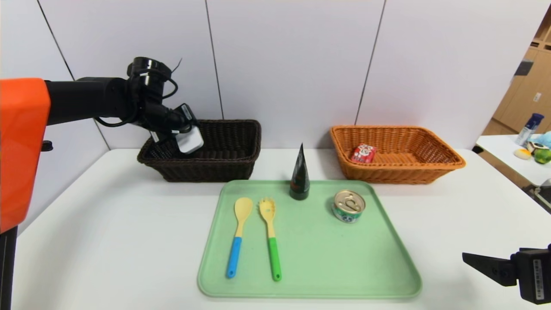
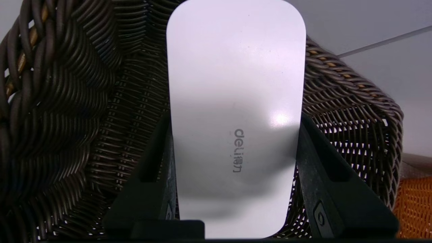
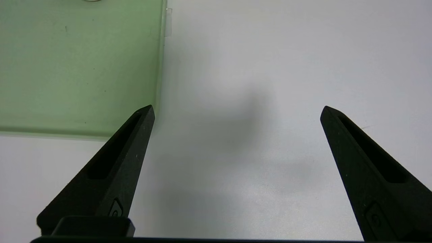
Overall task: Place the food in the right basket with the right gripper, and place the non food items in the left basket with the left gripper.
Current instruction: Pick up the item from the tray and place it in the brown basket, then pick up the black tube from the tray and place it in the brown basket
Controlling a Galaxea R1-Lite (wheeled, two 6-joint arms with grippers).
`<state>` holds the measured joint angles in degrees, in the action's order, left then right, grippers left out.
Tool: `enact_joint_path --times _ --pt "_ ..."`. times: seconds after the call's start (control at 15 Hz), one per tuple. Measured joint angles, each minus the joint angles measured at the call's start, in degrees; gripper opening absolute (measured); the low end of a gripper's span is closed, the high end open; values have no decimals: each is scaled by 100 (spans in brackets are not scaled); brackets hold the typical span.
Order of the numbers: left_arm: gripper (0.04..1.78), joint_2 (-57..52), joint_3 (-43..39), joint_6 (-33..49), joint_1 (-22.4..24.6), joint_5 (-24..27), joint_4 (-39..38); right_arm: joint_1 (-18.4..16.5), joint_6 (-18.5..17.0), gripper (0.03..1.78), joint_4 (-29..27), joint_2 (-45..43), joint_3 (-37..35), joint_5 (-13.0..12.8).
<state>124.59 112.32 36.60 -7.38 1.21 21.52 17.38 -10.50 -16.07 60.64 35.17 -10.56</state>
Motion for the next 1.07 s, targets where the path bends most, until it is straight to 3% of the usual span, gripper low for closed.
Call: enact_joint_path --times 0.4,0.73,0.87,1.07 --pt "135 94 7 -9 30 2 -7 0 0 170 -9 16 0 -5" --pt "152 -295 9 -41 -43 5 33 0 -2 170 -7 6 -9 -7" --pt "156 -795 13 -121 -458 13 117 0 9 170 28 0 -2 -18" --pt "161 -1486 -96 -151 -1575 -37 310 0 20 170 422 -5 16 -13"
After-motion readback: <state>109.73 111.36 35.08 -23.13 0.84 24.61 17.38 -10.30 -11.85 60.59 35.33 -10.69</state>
